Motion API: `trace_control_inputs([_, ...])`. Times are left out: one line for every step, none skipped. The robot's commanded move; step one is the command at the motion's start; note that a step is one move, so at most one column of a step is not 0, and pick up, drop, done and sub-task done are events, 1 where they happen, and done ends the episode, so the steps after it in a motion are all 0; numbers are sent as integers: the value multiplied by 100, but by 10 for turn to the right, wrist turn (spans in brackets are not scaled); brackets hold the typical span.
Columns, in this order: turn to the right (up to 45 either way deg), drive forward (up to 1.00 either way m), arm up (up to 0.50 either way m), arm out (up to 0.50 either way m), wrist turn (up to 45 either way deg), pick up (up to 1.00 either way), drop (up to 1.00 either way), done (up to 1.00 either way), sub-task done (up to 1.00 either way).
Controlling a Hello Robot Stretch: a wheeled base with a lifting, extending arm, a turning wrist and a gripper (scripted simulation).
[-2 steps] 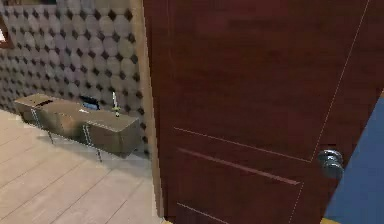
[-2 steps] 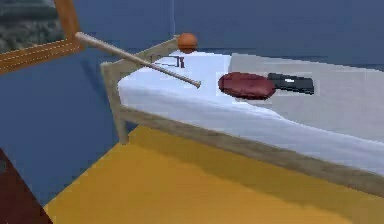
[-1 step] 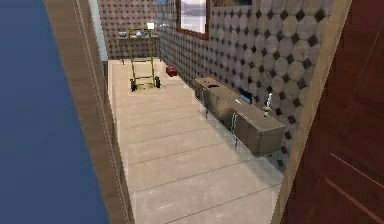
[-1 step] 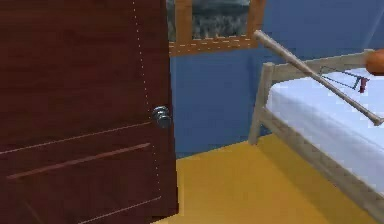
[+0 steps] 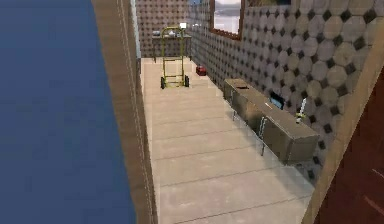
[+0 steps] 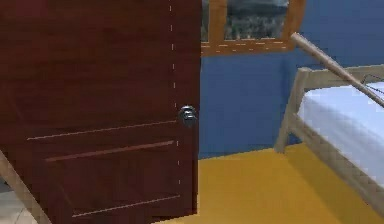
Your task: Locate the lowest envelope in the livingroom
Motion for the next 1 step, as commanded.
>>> trace_control_inputs([0,90,0,0,0,0,0,0,0])
